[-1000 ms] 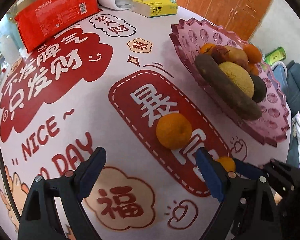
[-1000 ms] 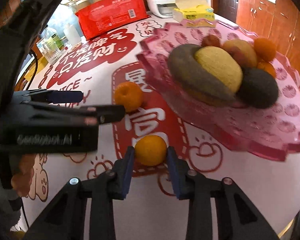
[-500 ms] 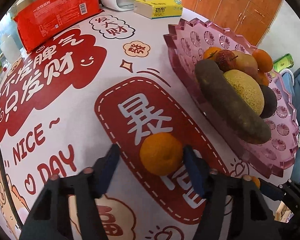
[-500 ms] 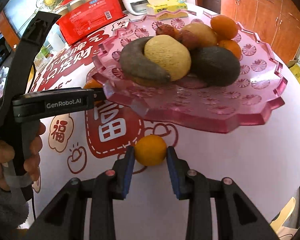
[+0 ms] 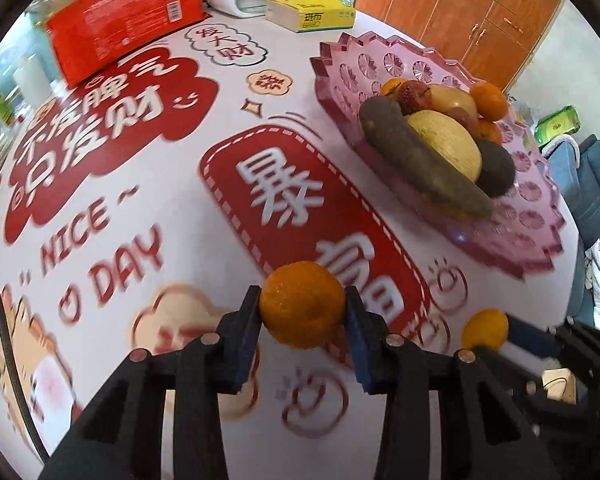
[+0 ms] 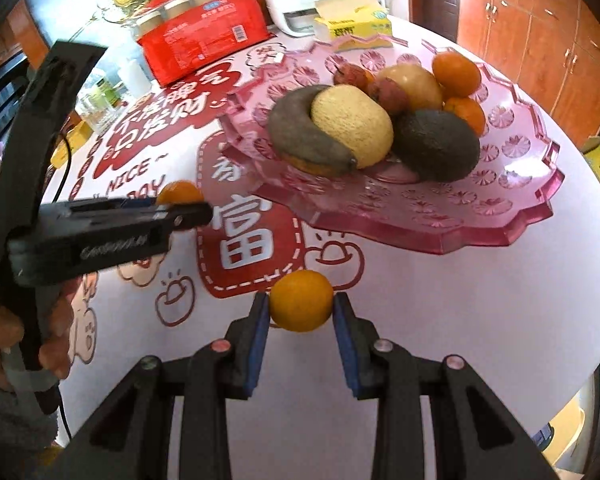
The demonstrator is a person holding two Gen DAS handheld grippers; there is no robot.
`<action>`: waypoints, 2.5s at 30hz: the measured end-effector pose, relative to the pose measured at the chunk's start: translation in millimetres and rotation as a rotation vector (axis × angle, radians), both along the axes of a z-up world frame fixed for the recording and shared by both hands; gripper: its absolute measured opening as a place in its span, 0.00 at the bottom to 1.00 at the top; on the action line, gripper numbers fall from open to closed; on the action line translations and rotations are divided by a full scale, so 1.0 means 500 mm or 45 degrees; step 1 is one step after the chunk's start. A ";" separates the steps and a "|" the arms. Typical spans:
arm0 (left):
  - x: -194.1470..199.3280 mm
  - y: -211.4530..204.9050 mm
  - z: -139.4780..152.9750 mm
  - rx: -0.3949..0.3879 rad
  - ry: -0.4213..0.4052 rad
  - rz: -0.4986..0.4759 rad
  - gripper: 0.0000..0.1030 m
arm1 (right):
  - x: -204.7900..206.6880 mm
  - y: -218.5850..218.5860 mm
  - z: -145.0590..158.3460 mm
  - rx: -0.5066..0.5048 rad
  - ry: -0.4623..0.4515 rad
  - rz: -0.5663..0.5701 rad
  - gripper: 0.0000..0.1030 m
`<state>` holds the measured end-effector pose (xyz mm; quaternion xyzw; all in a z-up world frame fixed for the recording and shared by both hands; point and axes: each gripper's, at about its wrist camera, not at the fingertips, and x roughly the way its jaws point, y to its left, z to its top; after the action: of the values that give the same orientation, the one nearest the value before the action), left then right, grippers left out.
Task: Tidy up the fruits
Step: 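Grasp a mandarin with the left tool while the right tool grasps the other mandarin, then carry both mandarins over the pink bowl with both tools, then lower both mandarins into the bowl and open both tools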
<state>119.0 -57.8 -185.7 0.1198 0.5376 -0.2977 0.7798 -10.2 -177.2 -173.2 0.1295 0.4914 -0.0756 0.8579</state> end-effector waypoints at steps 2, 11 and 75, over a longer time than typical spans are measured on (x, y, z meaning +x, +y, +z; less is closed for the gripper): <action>-0.017 0.021 0.017 -0.008 0.010 0.013 0.37 | -0.006 0.010 0.014 -0.003 -0.009 0.020 0.31; -0.092 0.055 0.166 -0.111 -0.104 -0.003 0.37 | -0.034 0.055 0.136 -0.083 -0.113 0.111 0.31; -0.107 -0.288 0.091 0.142 -0.191 0.392 0.86 | 0.189 -0.309 0.128 -0.217 0.045 0.417 0.51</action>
<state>65.6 -202.0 -140.4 0.1010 0.5055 -0.1348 0.8462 84.1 -331.7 -109.2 -0.0265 0.5129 0.0214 0.8578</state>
